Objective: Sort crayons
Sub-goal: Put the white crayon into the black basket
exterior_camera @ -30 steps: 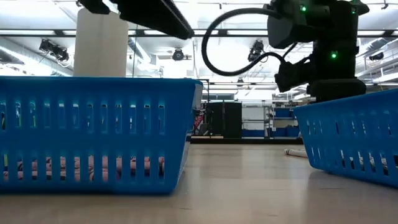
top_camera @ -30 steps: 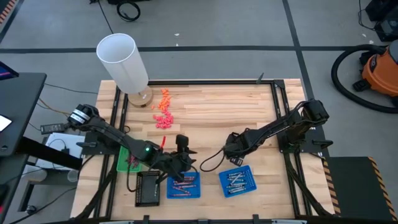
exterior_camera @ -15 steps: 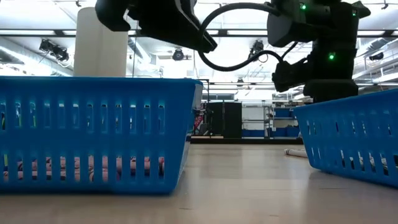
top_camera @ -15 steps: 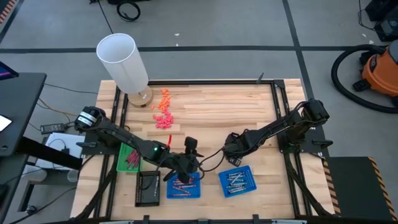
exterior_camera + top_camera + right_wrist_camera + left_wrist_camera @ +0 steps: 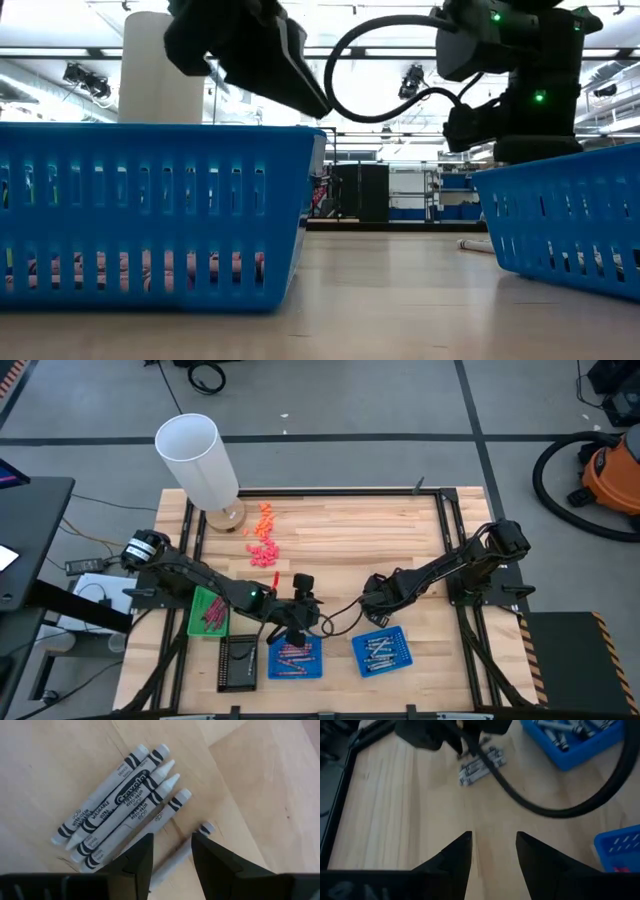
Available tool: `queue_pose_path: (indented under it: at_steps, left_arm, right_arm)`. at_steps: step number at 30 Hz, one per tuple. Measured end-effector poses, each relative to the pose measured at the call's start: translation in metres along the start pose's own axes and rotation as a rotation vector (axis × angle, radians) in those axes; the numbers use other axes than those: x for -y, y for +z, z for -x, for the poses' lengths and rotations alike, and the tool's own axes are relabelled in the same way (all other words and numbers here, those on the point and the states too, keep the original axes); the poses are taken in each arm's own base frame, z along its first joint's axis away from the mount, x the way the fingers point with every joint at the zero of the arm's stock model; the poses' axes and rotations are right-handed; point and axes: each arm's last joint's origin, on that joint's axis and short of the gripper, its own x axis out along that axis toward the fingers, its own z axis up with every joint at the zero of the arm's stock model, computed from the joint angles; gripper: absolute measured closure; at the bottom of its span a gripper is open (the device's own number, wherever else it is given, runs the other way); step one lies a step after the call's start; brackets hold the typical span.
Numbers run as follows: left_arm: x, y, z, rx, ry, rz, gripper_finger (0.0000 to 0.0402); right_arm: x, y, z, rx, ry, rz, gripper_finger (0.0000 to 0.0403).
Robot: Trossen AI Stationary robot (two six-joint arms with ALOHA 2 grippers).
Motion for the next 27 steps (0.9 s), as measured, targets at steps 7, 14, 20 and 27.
queue_pose_path:
  at_steps: [7,14,20,27]
  left_arm:
    - [0.0,-0.002,0.0,-0.021,-0.002,0.007,0.0237]
    - [0.0,-0.003,0.0,-0.031,-0.003,0.006,0.0237]
    - [0.0,-0.005,0.0,-0.043,-0.004,0.01,0.0237]
    - [0.0,-0.005,0.0,-0.044,-0.005,0.009,0.0237]
  right_arm:
    - [0.01,-0.004,0.016,0.016,-0.018,-0.012,0.0257]
    - [0.03,-0.019,0.027,0.025,-0.031,-0.09,0.0258]
    - [0.048,-0.041,0.009,0.0,0.054,-0.191,0.0259]
    - [0.059,-0.057,-0.007,-0.025,0.053,-0.262,0.0259]
